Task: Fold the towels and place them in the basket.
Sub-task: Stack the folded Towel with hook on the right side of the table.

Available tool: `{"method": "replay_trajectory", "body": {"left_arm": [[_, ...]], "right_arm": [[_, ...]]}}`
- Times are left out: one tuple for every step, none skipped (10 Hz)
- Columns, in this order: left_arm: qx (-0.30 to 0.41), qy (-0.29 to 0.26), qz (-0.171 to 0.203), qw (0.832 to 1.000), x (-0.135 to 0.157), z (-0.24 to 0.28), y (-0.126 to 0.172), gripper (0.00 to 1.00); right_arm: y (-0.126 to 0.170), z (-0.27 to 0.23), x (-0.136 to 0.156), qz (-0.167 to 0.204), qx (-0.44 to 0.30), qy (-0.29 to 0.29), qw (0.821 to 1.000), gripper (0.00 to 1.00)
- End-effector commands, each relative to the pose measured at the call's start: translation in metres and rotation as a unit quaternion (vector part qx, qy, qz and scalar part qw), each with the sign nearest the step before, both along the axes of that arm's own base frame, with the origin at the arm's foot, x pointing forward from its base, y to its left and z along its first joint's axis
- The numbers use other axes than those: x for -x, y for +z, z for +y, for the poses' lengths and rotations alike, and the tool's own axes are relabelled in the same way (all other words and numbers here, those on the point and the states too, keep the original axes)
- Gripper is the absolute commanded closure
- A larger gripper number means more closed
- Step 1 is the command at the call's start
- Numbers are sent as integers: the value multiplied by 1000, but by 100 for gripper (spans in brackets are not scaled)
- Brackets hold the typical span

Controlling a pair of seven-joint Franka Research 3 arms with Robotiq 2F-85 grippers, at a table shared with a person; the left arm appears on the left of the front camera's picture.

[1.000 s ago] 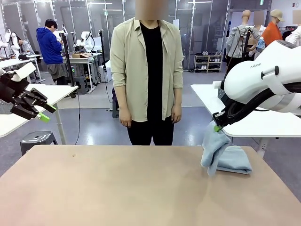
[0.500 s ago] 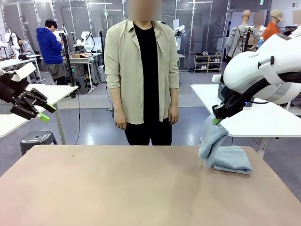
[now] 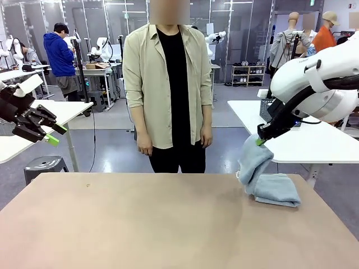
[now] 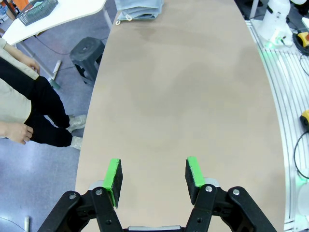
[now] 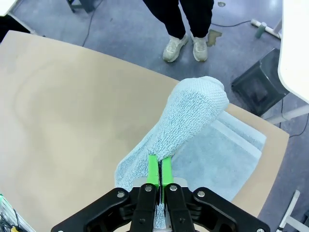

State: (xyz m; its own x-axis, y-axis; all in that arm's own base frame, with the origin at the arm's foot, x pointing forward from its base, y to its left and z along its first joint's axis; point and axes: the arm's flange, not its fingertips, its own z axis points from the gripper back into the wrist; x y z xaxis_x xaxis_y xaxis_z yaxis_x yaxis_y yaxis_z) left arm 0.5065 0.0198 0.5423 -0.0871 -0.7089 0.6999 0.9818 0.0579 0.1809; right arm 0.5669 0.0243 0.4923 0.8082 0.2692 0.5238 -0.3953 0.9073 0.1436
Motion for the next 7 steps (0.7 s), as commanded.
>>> {"method": "replay_trajectory", "body": {"left_arm": [[-7, -3, -1, 1000, 1, 1, 1, 33], [-7, -3, -1, 1000, 1, 1, 1, 33], [-7, -3, -1, 1000, 1, 1, 1, 33], [-7, -3, -1, 1000, 1, 1, 1, 33], [-7, -3, -1, 1000, 1, 1, 1, 33], [-7, -3, -1, 1000, 1, 1, 1, 33], [-7, -3, -1, 1000, 1, 1, 1, 33]], "right_arm": [[-6, -13, -11, -15, -7, 18, 1000, 97], [-12, -19, -14, -19, -12, 19, 1000, 97], [-20, -25, -17, -18, -21, 18, 999, 97], [-32, -30, -23, -13, -31, 16, 999, 97], [-43, -36, -27, -10, -36, 13, 999, 97], [-51, -42, -29, -7, -41, 13, 999, 97], [-59, -49, -29, 0, -47, 8, 999, 97]]}}
